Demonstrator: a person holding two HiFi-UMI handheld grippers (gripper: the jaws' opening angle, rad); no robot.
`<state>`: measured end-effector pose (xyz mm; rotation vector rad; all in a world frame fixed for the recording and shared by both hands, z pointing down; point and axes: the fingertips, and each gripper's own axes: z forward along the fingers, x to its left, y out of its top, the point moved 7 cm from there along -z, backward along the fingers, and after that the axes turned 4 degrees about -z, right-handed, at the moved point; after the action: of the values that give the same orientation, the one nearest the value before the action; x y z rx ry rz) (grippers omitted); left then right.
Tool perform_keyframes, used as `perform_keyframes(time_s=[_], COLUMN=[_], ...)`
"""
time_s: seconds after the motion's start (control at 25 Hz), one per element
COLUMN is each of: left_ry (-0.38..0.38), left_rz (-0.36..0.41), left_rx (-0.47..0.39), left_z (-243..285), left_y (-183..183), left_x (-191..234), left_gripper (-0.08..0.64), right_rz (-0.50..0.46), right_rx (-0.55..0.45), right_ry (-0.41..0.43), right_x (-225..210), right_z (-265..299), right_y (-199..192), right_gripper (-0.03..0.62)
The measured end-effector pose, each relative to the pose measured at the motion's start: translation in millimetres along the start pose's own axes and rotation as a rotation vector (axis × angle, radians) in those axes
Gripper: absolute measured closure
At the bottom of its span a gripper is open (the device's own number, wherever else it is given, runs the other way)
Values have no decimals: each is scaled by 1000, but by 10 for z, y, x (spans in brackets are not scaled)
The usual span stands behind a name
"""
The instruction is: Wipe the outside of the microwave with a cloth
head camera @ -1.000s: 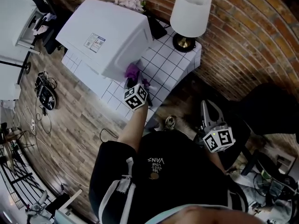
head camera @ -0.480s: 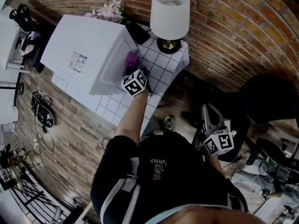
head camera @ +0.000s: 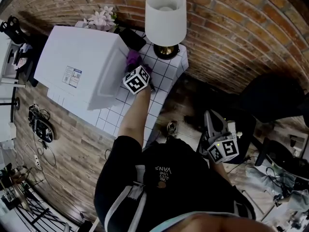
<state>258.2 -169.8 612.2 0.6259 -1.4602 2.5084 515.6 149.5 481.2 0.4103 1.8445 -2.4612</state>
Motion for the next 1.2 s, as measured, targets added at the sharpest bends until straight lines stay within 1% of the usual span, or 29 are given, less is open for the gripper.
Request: perform_keyframes(time_s=[0.2, 0.36, 0.68, 0.96, 1.2], left_ry=[-17, -54, -172, -260, -313], left_rz=[12, 26, 130, 254, 342], left_rx=[7, 7, -3, -50, -109], left_z=[-9, -91, -471, -1110, -1796], left_y=[-3, 12, 20, 76, 213], left_x=[-36, -91, -232, -143, 40], left_gripper=[417, 417, 417, 417, 417], right_rz=[-7, -14, -40, -76, -109], right_rx=[-2, -10, -17, -28, -42], right_ry=[15, 44, 116, 240, 369], right_x=[30, 87, 243, 511, 905], right_z=[61, 123, 247, 504, 780], right_y=[27, 54, 77, 86, 182], right_gripper=[594, 594, 594, 594, 594])
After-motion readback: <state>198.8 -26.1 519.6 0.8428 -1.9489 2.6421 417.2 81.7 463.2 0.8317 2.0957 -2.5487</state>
